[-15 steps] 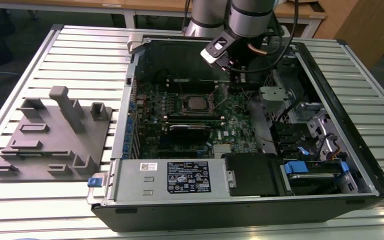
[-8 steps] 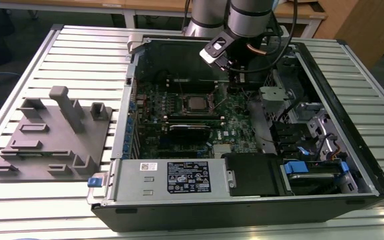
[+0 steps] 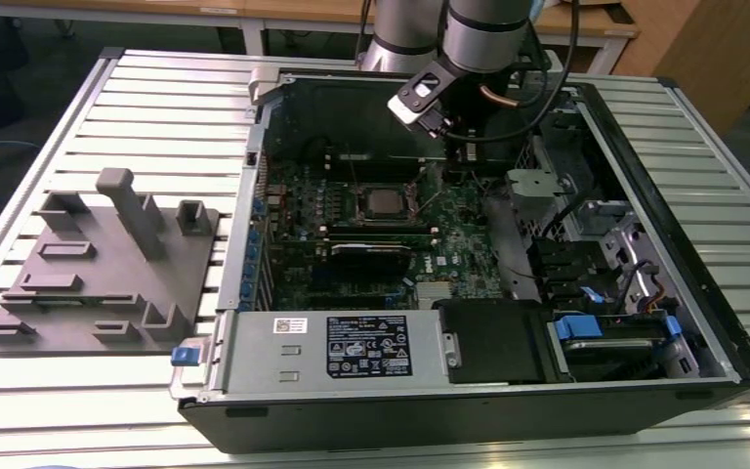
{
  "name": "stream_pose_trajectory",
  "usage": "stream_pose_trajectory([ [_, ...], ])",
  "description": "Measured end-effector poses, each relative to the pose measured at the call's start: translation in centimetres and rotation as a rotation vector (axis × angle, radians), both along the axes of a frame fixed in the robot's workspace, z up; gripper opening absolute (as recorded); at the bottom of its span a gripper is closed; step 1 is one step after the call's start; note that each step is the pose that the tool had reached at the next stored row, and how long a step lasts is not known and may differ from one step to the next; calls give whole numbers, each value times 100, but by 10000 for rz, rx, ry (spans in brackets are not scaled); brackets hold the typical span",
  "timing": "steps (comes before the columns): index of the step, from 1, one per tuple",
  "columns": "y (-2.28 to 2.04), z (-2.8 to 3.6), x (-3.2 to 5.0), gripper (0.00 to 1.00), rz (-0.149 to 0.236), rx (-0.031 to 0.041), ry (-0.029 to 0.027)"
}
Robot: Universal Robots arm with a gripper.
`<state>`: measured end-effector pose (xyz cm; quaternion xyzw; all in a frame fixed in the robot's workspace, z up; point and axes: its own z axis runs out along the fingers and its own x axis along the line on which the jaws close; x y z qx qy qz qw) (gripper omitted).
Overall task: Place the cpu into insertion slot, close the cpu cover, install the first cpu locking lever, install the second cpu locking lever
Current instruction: 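Close the cpu cover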
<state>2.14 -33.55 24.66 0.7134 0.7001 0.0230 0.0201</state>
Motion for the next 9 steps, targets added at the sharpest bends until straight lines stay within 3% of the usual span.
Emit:
stream_pose_trajectory([
  [9,0,0,-28,10,0,1,-3],
])
